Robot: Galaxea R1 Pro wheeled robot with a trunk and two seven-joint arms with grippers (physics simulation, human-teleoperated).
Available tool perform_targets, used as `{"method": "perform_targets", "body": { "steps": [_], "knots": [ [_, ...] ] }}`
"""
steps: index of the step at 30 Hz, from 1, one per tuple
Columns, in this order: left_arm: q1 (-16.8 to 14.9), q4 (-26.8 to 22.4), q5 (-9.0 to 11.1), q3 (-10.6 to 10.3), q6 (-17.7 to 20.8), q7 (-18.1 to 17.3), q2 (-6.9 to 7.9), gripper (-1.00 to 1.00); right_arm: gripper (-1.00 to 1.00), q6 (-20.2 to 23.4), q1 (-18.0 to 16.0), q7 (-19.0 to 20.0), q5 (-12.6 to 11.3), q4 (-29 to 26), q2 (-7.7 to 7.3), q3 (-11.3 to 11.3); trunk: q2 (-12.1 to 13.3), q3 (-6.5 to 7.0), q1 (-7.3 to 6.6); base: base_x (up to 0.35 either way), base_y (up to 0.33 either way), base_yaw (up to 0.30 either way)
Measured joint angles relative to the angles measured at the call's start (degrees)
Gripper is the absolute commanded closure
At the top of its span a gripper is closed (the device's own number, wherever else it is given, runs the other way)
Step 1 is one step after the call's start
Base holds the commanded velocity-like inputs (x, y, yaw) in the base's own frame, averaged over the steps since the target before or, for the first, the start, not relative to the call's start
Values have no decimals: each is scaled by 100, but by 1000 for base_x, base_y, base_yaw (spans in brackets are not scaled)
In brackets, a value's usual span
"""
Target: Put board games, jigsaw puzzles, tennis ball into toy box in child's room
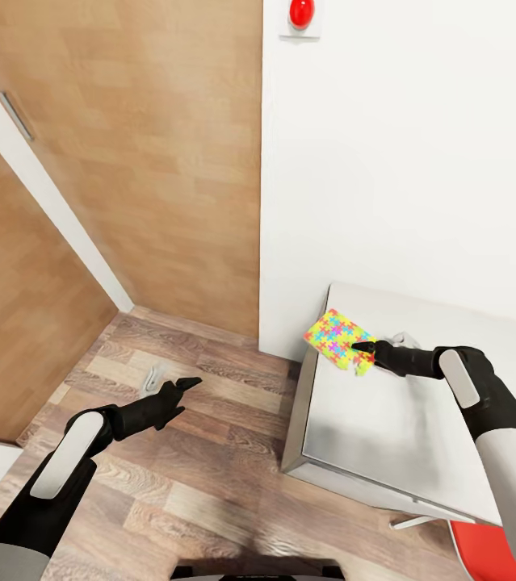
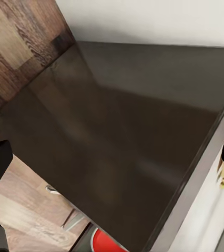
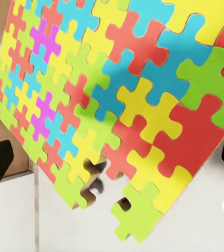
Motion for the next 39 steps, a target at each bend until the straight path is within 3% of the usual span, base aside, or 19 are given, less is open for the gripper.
{"method": "perform_targets", "body": {
  "steps": [39],
  "knots": [
    [-1, 0, 0, -1, 0, 0, 0, -100, -100, 14, 3, -3, -58, -58, -24, -13, 0, -24, 12, 0, 0, 48]
  ]
}}
